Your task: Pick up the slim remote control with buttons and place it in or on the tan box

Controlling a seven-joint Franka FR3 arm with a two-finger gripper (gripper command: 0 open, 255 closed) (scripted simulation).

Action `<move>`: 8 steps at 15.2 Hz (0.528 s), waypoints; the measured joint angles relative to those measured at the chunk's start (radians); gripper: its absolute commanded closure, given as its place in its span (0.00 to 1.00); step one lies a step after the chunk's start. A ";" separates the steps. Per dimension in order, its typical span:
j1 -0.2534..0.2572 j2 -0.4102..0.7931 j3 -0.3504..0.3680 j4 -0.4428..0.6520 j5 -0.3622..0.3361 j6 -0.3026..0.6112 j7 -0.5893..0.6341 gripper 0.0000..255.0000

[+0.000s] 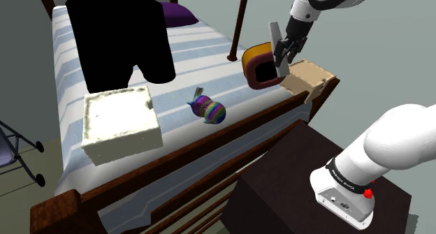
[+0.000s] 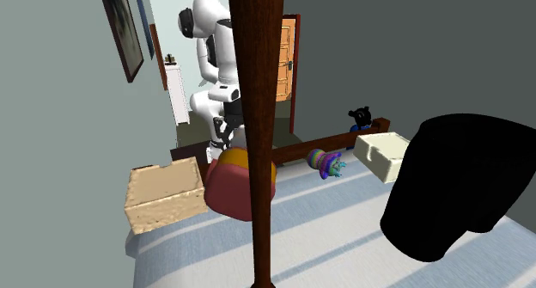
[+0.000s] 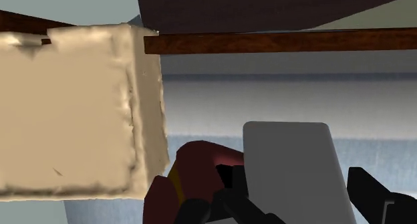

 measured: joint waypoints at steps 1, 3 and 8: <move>-0.012 -0.013 -0.020 -0.010 -0.010 -0.003 -0.025 1.00; -0.035 -0.032 -0.057 -0.022 -0.030 -0.009 -0.074 1.00; -0.092 -0.061 -0.149 -0.045 -0.082 -0.010 -0.190 1.00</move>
